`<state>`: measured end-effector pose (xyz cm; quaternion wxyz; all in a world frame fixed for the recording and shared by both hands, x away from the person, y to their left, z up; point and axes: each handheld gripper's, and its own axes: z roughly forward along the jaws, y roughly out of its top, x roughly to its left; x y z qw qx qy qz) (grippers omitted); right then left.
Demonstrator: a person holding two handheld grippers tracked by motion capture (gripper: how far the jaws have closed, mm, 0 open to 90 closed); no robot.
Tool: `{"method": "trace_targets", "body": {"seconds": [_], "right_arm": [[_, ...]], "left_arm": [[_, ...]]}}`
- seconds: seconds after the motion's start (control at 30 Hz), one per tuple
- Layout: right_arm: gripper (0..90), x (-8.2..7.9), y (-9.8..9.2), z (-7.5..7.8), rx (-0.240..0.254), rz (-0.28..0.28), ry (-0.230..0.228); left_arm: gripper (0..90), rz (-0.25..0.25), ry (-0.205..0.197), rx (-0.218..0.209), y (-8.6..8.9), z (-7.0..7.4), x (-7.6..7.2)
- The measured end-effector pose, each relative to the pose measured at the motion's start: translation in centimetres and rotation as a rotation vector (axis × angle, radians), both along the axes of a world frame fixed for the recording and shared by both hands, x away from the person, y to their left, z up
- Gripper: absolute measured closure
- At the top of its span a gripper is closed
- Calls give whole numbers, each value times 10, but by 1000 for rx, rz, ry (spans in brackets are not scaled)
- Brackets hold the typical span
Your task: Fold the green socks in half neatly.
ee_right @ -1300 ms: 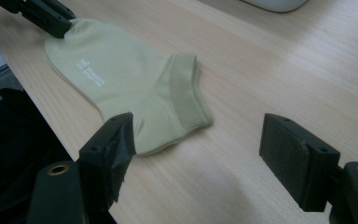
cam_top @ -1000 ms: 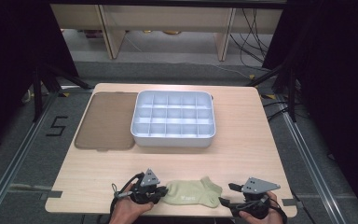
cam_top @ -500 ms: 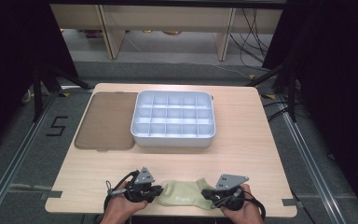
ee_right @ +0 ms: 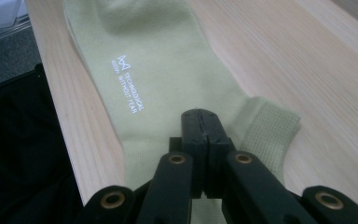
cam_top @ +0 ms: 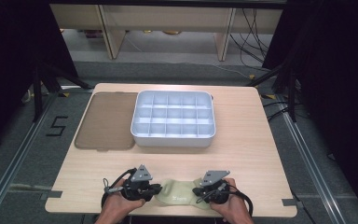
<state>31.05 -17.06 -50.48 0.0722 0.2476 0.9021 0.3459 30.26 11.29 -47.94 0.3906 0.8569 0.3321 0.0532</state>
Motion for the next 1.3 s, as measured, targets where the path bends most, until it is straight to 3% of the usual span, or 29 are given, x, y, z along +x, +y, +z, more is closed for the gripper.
{"method": "trace_targets", "body": {"seconds": [0.03, 0.2, 0.33, 0.37, 0.5, 0.77, 1.0, 1.13, 1.3], "right_arm": [[900, 0, 7, 1, 5, 5, 14], [900, 4, 24, 1, 2, 40, 29], [900, 12, 40, -1, 16, 78, 32], [900, 16, 47, -1, 27, 93, 39], [900, 19, 55, -1, 24, 106, 44], [900, 34, 64, 8, 39, 81, -4], [900, 59, 79, 0, 6, 65, 19], [900, 64, 87, -2, 28, 68, 24], [891, 70, 93, -3, 56, 80, 64]], "left_arm": [[841, -23, -6, 7, 5, 7, 1], [841, -13, -2, -5, 13, 18, 2], [842, 1, 7, -37, 19, 22, 3], [842, 24, 10, -74, 18, 23, 3], [843, 19, 10, -87, 18, 24, 3], [842, 25, 15, -92, 15, 24, 7], [841, 37, 13, -111, 17, 25, 6], [841, 33, 28, -128, 20, 23, 6], [839, 53, 24, -146, 21, 24, 7]]}}
